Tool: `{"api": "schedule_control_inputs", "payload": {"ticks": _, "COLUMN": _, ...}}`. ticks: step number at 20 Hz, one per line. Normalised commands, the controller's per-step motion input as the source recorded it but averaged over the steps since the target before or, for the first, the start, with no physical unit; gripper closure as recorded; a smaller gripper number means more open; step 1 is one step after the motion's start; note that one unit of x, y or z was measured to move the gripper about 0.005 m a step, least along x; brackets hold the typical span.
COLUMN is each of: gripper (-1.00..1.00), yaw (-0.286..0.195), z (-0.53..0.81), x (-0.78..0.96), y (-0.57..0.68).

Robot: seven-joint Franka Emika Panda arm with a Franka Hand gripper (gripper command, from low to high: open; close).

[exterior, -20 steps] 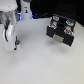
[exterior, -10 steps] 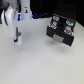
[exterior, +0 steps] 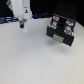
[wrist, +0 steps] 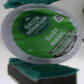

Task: Open the kcup holder, insert the kcup into the holder, and close the kcup holder

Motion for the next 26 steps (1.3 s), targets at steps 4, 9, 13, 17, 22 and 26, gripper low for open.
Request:
{"api": "schedule_control_inputs", "payload": {"ticks": 4, "gripper": 1.00, "yaw": 0.010, "z": 0.63, "x": 0.24, "y": 0.64}}
{"api": "schedule_control_inputs", "payload": {"ticks": 9, "gripper": 1.00, "yaw": 0.005, "z": 0.45, "x": 0.24, "y": 0.65}}
{"api": "schedule_control_inputs", "payload": {"ticks": 13, "gripper": 1.00, "yaw": 0.001, "z": 0.32, "x": 0.27, "y": 0.66}}
{"api": "schedule_control_inputs", "payload": {"ticks": 17, "gripper": 1.00, "yaw": 0.003, "z": 0.30, "x": 0.21, "y": 0.66}}
{"api": "schedule_control_inputs", "payload": {"ticks": 22, "gripper": 1.00, "yaw": 0.004, "z": 0.31, "x": 0.21, "y": 0.65}}
{"api": "schedule_control_inputs", "payload": {"ticks": 26, "gripper": 1.00, "yaw": 0.007, "z": 0.28, "x": 0.21, "y": 0.66}}
